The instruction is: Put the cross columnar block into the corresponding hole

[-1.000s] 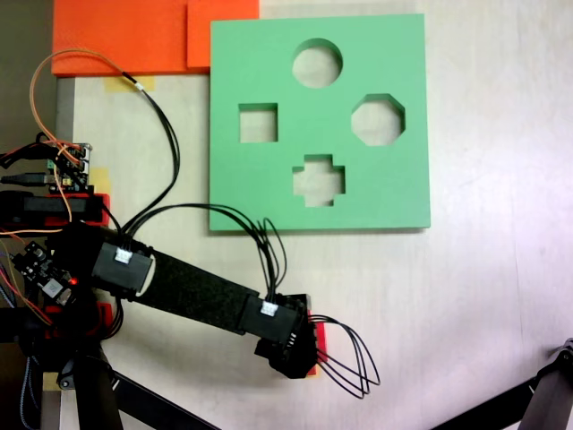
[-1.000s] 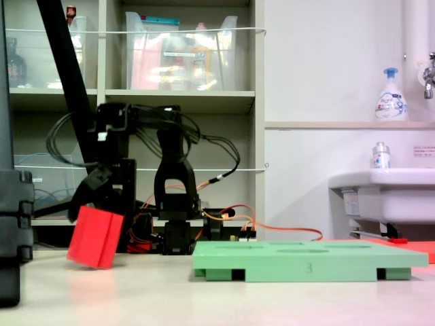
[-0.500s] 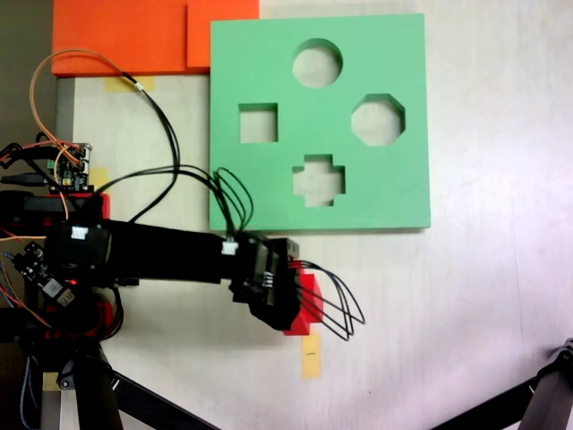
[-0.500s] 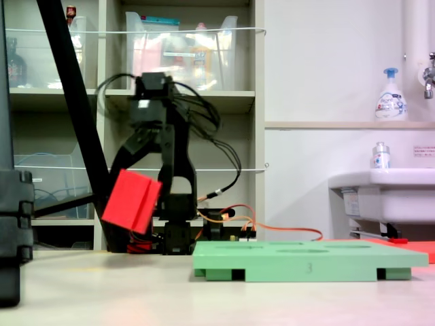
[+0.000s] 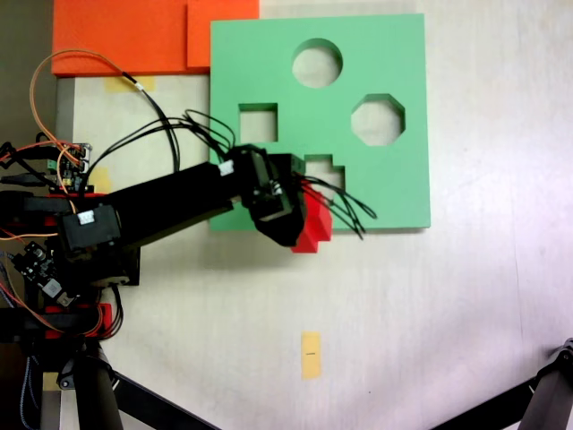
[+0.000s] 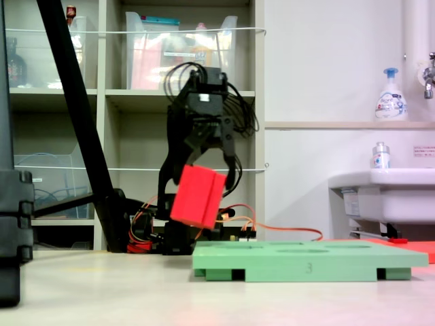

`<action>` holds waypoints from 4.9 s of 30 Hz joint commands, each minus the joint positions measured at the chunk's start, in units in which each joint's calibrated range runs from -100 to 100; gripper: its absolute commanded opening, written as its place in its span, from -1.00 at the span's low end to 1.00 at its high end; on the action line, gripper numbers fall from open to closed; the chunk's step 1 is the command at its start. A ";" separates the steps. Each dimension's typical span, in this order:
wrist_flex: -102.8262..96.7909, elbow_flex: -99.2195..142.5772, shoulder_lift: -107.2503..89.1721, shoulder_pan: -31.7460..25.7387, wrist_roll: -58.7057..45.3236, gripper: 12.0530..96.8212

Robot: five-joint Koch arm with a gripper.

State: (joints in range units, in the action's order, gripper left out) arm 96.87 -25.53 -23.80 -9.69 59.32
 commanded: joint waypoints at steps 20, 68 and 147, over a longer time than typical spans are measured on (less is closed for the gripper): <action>-3.13 -14.45 16.82 -4.88 3.13 -0.35; -7.84 -14.35 31.07 -6.64 6.35 0.54; -97.97 125.53 -76.20 9.33 -55.48 -0.08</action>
State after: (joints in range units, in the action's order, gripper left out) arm -1.81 96.77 -99.59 -0.61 3.54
